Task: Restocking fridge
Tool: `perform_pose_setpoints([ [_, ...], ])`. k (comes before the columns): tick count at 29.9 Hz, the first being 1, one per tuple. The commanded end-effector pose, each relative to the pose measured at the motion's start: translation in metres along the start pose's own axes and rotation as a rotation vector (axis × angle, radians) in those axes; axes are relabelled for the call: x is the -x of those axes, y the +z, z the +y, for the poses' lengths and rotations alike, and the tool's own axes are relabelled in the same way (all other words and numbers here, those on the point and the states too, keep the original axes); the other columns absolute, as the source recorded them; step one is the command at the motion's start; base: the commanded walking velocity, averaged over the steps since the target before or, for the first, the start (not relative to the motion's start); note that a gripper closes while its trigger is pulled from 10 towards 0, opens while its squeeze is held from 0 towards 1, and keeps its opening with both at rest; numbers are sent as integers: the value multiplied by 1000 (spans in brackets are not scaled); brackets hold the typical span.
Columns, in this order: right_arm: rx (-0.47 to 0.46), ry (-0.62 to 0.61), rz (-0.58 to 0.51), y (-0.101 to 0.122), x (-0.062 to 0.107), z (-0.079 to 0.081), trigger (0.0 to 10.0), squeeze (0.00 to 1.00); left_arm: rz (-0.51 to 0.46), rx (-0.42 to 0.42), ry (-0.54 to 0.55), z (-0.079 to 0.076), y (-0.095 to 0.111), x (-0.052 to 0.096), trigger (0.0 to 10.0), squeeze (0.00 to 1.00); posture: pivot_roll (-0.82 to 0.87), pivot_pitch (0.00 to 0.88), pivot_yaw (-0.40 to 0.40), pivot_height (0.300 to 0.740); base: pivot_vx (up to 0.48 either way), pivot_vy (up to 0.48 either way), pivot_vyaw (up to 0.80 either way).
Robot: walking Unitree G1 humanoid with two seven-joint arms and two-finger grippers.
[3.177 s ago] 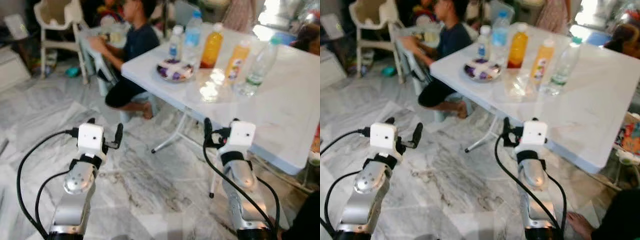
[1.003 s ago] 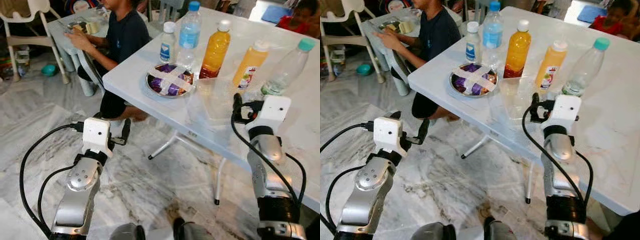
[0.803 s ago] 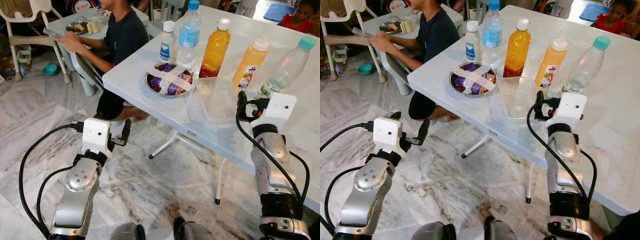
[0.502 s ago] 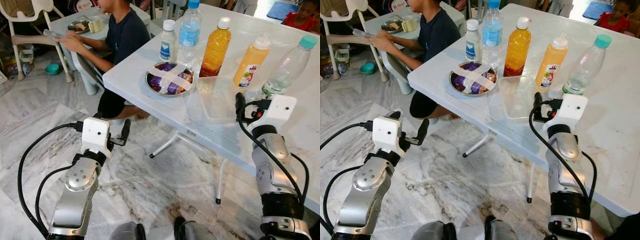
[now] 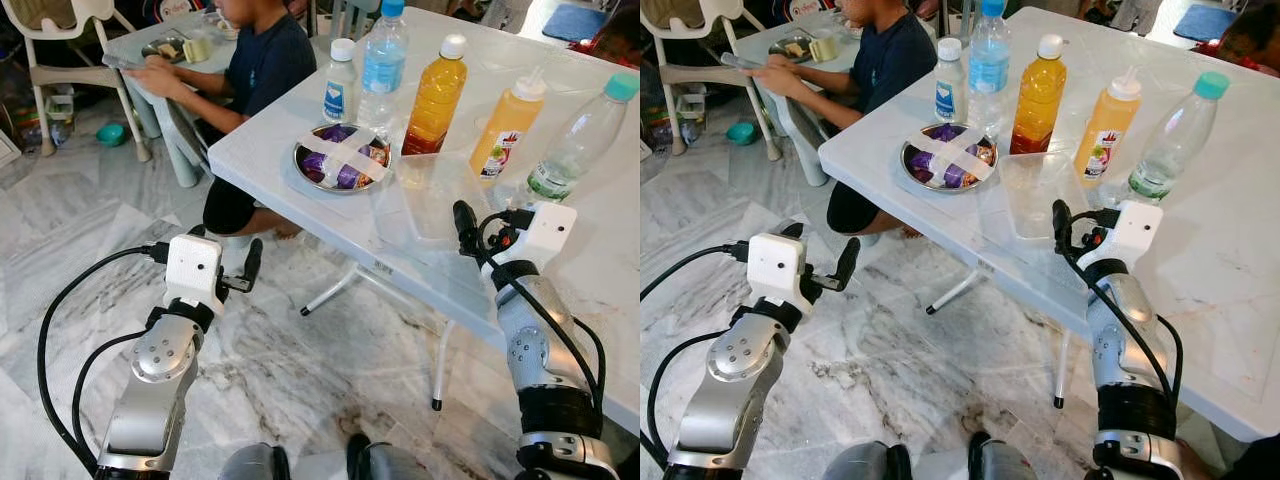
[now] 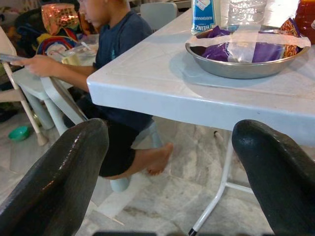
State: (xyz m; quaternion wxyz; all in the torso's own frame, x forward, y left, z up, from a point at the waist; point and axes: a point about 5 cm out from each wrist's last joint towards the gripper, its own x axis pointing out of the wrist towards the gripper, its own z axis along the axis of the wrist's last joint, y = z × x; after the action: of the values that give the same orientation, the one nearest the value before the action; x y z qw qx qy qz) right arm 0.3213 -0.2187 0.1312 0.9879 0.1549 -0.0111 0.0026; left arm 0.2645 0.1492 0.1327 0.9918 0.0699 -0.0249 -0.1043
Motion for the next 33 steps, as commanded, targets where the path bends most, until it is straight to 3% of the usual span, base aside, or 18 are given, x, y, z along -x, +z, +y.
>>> perform_pose_setpoints([
  [1,-37,14,5,0,-2,2,0,0,-9,-12,1,1,3,0,10000,0,52,148,43,740,0,0,0],
  [18,-215,46,-1,-6,1,13,0,0,-19,-14,8,0,4,-2,10000,0,49,143,37,740,0,0,0],
  [30,-252,55,-27,-3,3,31,0,0,-22,-15,14,-2,4,-4,10000,0,43,144,33,740,0,0,0],
  [33,-196,46,-35,-4,4,35,0,0,-28,-22,25,-1,4,-6,10000,0,44,133,28,740,0,0,0],
])
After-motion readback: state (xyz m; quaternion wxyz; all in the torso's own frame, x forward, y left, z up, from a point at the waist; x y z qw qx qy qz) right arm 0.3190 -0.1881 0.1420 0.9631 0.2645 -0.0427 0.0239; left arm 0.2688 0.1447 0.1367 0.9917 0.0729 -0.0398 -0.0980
